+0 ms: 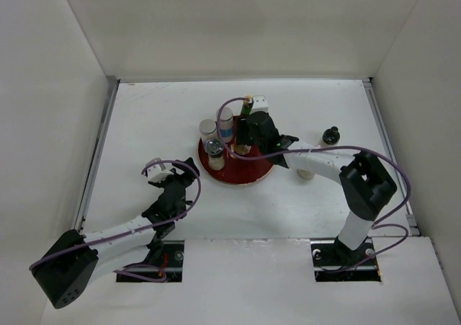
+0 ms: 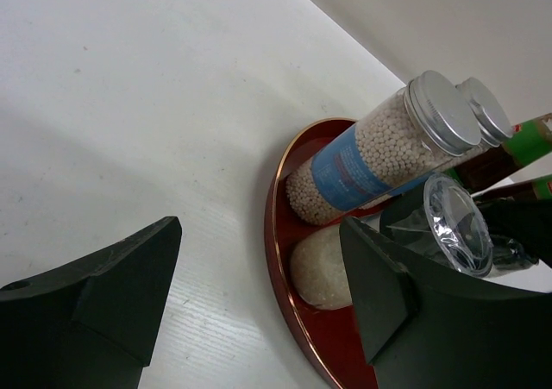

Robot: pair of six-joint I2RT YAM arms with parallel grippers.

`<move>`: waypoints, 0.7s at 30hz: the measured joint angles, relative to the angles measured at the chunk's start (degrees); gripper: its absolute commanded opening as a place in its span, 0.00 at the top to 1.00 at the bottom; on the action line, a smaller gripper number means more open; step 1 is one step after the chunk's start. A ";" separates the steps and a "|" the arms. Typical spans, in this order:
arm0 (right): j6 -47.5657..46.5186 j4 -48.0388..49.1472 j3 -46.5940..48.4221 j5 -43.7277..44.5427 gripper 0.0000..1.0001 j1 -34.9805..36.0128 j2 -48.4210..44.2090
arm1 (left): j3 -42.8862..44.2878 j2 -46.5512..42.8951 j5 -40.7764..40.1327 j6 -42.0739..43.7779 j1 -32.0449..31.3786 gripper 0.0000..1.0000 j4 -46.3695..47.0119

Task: Organize the condiment bottles

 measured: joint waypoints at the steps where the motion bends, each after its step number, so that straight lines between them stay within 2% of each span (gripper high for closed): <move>1: -0.02 0.24 0.28 -0.02 0.38 0.00 0.48 | 0.00 0.13 0.00 0.00 -0.02 0.26 -0.02; 9: 0.42 1.86 0.66 -0.70 0.17 0.79 1.44 | 0.00 0.31 0.11 0.00 -0.11 0.26 0.00; 12: 0.42 1.92 -0.26 -0.87 0.14 0.98 -1.01 | 0.00 0.33 0.39 0.02 -0.20 0.26 -0.02; 16: -0.07 1.90 -5.66 -0.11 0.16 1.29 -11.56 | 0.00 0.28 0.76 0.02 -0.37 0.26 0.00; 21: -0.17 0.68 -15.67 5.16 0.15 0.13 -32.24 | 0.00 -0.59 1.16 0.11 -0.46 0.26 -0.04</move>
